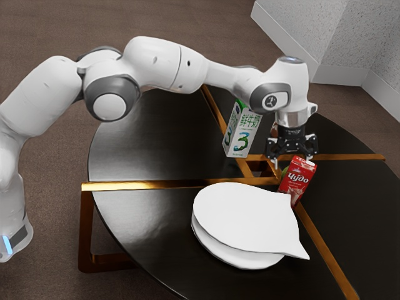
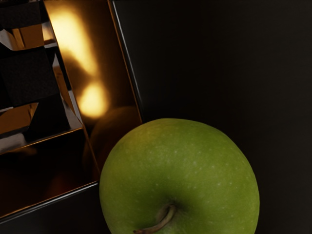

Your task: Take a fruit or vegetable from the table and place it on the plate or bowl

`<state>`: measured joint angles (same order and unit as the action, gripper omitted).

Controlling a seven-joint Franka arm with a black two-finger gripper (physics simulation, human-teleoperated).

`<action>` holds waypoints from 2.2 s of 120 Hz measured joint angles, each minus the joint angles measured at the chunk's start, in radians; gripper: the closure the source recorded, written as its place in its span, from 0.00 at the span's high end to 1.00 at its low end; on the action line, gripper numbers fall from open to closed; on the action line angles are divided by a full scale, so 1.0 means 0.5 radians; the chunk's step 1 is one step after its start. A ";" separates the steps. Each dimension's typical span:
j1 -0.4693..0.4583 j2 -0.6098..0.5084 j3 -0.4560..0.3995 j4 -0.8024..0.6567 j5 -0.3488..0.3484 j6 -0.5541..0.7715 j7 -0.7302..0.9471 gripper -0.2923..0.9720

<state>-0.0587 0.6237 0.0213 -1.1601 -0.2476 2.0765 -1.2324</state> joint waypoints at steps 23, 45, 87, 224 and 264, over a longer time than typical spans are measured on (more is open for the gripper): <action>0.004 0.020 -0.003 0.001 -0.004 0.024 0.011 0.77; 0.004 0.063 -0.005 0.003 -0.008 0.056 0.017 0.77; 0.004 0.091 -0.006 0.003 -0.029 0.096 0.024 0.77; -0.492 -1.405 -0.141 -1.039 0.291 -0.201 -0.359 0.57; -0.405 -1.500 -0.251 -1.538 0.285 -0.127 -0.762 0.56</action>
<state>-0.2611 -0.1261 -0.1043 -1.9291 -0.1050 2.0128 -1.6135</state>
